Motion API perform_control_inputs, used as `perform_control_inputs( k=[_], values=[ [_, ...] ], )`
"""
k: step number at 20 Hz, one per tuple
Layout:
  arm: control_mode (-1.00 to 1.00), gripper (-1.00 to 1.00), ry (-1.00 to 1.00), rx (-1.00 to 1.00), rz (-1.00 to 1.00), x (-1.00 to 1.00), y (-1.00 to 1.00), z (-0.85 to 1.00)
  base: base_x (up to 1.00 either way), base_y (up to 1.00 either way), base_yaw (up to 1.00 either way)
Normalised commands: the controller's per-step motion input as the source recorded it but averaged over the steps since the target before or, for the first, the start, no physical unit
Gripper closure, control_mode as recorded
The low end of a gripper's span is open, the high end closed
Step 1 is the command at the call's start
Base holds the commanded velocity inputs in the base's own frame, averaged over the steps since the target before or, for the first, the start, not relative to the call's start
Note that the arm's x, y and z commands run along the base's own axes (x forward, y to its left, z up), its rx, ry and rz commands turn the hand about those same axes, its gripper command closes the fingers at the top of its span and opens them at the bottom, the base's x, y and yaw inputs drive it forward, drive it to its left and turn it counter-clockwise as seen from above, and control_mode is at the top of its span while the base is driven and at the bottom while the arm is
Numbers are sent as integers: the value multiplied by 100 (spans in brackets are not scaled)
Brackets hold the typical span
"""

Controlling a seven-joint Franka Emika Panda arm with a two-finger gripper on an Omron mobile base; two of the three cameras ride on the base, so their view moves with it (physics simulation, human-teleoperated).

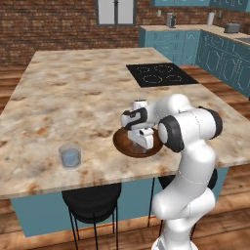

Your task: There are four ice cubes in the ice bowl. Place two ice cubes in each glass of water.

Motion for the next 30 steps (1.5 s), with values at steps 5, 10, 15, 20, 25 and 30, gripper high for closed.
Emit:
perform_control_inputs(
  k=[5,10,15,20,25,30],
  values=[
    [-100,-100,-1,0,0,1,11,0,0,0,0],
    [-100,-100,-3,0,0,16,29,0,0,0,0],
    [-100,-100,0,0,0,7,-8,-1,0,0,0],
    [-100,-100,0,0,0,0,-6,0,0,0,0],
    [-100,100,0,0,0,0,0,-7,0,0,0],
    [-100,100,0,0,0,-5,0,-15,0,0,0]
  ],
)
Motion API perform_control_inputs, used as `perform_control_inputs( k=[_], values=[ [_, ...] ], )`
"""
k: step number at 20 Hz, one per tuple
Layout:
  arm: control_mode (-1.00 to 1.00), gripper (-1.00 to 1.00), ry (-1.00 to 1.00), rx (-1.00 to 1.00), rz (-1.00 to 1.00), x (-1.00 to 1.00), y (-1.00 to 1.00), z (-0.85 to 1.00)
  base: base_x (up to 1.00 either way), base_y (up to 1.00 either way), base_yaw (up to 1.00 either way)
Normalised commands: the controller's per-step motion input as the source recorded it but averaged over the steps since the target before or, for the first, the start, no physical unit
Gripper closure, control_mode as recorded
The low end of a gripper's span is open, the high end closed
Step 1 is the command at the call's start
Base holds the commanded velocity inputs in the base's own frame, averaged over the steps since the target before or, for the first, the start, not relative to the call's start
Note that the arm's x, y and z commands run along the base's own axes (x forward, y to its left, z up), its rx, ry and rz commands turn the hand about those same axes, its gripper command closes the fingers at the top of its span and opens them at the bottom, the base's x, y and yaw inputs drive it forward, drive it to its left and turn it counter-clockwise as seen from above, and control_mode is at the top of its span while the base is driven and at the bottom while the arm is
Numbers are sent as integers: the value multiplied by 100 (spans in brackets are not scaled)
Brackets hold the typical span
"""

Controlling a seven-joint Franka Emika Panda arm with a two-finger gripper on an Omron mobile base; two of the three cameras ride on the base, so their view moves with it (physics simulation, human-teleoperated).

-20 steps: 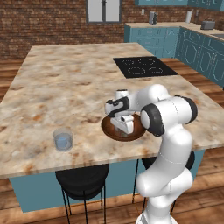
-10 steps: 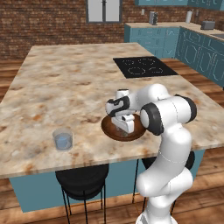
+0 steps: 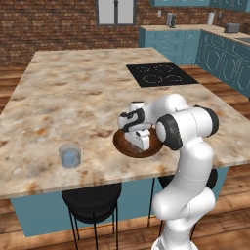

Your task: There are four ice cubes in the ice bowl. Place two ice cubes in each glass of water.

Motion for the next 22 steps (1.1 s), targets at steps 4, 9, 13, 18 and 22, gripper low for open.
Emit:
perform_control_inputs(
  k=[4,9,13,18,22],
  values=[
    [-100,100,0,0,0,0,0,3,0,0,0],
    [-100,100,-1,0,0,-21,4,65,0,0,0],
    [-100,100,-2,3,8,-62,36,97,0,0,0],
    [-100,100,-11,3,34,-20,80,81,0,0,0],
    [-100,100,-15,1,41,-2,76,56,0,0,0]
  ],
)
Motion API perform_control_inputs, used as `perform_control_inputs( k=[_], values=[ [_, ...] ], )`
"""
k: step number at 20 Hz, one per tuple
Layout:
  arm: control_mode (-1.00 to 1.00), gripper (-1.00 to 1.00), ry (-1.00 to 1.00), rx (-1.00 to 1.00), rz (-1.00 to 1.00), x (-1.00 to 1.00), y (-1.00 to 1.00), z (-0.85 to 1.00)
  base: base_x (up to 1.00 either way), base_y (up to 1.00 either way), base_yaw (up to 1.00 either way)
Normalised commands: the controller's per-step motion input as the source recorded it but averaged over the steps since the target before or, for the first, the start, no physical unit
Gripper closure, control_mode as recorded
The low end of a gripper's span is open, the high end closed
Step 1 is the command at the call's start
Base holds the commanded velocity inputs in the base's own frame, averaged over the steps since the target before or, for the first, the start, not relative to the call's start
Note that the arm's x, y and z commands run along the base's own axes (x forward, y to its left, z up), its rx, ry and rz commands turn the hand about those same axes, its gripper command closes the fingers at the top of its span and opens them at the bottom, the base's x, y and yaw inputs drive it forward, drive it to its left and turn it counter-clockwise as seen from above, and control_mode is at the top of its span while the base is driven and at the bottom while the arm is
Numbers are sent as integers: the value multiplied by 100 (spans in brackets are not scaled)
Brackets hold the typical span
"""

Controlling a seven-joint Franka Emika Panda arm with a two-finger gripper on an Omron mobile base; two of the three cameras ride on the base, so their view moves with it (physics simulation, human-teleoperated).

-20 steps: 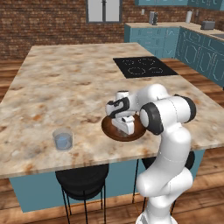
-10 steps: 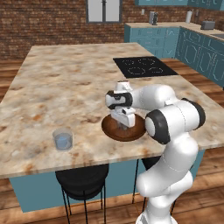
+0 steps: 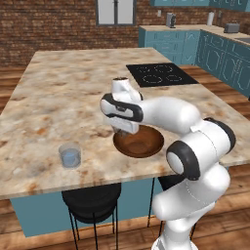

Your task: There are four ice cubes in the ice bowl. Place two ice cubes in each glass of water.

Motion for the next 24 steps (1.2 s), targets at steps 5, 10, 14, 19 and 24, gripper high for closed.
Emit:
perform_control_inputs(
  k=[5,10,14,19,24],
  values=[
    [-100,100,-19,5,26,4,93,11,0,0,0],
    [-100,100,-1,18,19,7,84,2,0,0,0],
    [-100,100,0,11,18,16,86,1,0,0,0],
    [-100,100,0,4,22,20,80,-1,0,0,0],
    [-100,100,0,-1,19,27,44,-4,0,0,0]
  ],
)
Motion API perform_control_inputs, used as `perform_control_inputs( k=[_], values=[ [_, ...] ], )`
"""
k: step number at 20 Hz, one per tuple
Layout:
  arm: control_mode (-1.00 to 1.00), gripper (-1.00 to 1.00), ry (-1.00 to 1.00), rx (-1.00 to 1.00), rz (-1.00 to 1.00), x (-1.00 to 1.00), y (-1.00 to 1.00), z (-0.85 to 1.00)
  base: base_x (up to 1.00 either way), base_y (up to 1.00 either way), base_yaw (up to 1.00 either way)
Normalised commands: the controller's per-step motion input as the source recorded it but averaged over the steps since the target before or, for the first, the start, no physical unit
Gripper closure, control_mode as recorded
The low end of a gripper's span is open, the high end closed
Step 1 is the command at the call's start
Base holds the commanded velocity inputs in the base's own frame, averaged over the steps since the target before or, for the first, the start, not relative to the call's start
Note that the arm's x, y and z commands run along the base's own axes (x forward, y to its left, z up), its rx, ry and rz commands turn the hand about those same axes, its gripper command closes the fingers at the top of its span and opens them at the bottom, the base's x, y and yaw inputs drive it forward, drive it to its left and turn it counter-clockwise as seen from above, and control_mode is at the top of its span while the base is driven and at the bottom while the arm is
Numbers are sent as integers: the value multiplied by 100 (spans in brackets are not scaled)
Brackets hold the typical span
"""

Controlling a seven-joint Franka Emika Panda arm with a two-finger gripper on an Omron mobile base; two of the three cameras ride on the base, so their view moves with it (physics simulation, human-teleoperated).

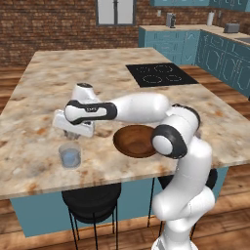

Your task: There are four ice cubes in the ice bowl. Place two ice cubes in each glass of water.

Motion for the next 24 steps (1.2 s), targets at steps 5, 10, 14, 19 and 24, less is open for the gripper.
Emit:
perform_control_inputs(
  k=[5,10,14,19,24],
  values=[
    [-100,100,0,-10,14,24,3,-3,0,0,0],
    [-100,100,0,-13,10,13,5,-26,0,0,0],
    [-100,100,0,-9,5,1,7,-6,0,0,0],
    [-100,100,0,-4,0,-2,7,-9,0,0,0],
    [-100,100,-1,-6,0,-1,4,-35,0,0,0]
  ],
)
